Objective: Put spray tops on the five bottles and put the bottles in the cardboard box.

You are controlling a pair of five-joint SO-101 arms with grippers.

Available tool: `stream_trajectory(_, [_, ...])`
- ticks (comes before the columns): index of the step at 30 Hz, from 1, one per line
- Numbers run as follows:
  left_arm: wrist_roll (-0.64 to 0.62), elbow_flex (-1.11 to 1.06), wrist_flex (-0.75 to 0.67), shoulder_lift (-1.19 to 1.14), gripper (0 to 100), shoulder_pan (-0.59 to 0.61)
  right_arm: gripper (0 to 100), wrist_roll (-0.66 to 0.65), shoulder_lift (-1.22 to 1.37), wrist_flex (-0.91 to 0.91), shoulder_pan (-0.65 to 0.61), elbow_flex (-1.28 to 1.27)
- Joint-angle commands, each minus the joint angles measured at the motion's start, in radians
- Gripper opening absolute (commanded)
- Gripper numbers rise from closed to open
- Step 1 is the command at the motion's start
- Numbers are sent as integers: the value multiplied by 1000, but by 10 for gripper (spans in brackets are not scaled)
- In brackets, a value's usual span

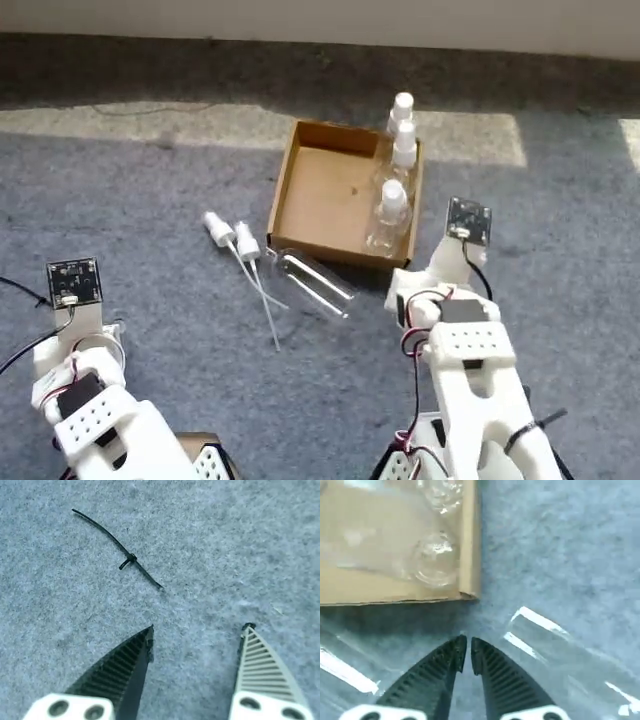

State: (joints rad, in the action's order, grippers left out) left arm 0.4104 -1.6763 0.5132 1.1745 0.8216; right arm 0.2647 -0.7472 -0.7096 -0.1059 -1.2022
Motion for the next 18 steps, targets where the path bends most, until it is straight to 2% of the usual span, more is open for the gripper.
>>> stream_trajectory(1, [2,-16,6,5,259,-21,4,-95,-176,-77,73,-19])
stream_trajectory(5, [2,-16,6,5,259,-21,4,-206,-325,-104,170,-67])
stream_trajectory(11, [2,-16,6,5,259,-21,4,-436,-389,-343,266,-21])
stream_trajectory(14, [2,-16,6,5,259,-21,13,-442,-354,-441,292,108])
stream_trajectory(18, [2,-16,6,5,259,-21,85,-408,-229,-593,305,305])
